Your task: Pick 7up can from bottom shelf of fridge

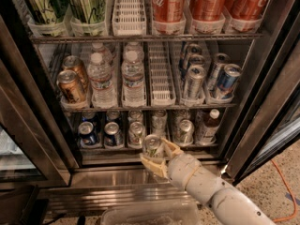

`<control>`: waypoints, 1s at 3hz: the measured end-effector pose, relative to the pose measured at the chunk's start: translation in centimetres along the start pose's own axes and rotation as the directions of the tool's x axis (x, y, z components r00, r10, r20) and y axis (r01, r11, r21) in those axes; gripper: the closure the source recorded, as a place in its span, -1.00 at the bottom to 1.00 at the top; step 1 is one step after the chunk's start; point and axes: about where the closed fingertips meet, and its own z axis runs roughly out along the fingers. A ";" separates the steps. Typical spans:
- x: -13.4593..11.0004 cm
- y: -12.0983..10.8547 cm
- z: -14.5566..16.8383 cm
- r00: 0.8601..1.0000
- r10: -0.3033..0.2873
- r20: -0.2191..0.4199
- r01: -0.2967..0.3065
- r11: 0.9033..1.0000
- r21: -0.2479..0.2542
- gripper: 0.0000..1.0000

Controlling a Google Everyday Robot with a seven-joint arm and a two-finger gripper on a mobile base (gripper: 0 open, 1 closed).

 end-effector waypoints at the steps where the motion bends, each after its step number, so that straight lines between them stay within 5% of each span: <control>1: -2.0 0.4 -1.0 0.999 -0.033 -0.012 0.032 0.996 -0.081 1.00; 3: -1.4 4.5 -2.2 0.991 -0.104 -0.082 0.078 0.958 -0.277 1.00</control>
Offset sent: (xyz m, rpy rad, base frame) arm -0.0815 0.0289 0.0137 -0.2219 0.0579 0.4594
